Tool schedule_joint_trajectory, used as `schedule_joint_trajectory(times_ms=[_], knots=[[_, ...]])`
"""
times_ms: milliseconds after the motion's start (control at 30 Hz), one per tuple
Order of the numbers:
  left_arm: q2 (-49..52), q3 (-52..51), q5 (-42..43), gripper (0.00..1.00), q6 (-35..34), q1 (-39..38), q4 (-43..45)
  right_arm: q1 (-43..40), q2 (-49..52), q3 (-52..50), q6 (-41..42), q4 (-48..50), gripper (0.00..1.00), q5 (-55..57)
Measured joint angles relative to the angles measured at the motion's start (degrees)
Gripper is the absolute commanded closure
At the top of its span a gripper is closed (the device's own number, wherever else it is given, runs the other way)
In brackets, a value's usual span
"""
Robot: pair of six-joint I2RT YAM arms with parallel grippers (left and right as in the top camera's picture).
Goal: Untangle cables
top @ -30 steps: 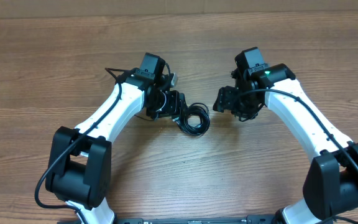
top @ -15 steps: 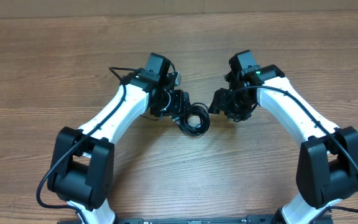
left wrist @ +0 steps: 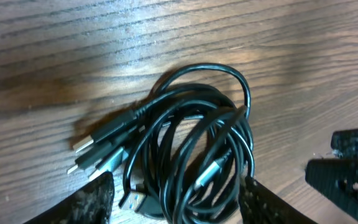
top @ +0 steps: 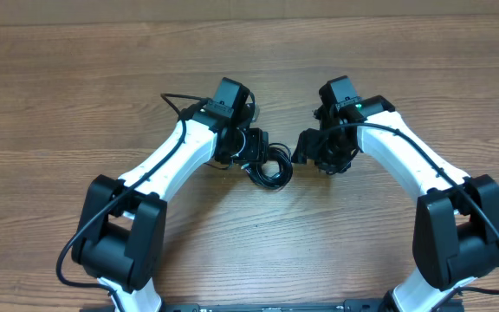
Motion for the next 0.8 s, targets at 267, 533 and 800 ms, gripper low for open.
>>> schedule_joint_trajectory(times_ms=[267, 533, 800], knots=[[3.37, 0.00, 0.52, 0.77, -0.44, -0.44, 2.95, 0.00, 0.02, -0.42, 0.04, 1.44, 0.40, -2.97], [3.39, 1.42, 3.26, 0.96, -1.07, -0.26, 1.99, 0.00, 0.02, -0.42, 0.02, 3.15, 0.40, -3.34], [3.45, 12.85, 12.07, 0.96, -0.98, 1.75, -5.64, 0.00, 0.02, -0.42, 0.02, 3.04, 0.39, -3.85]])
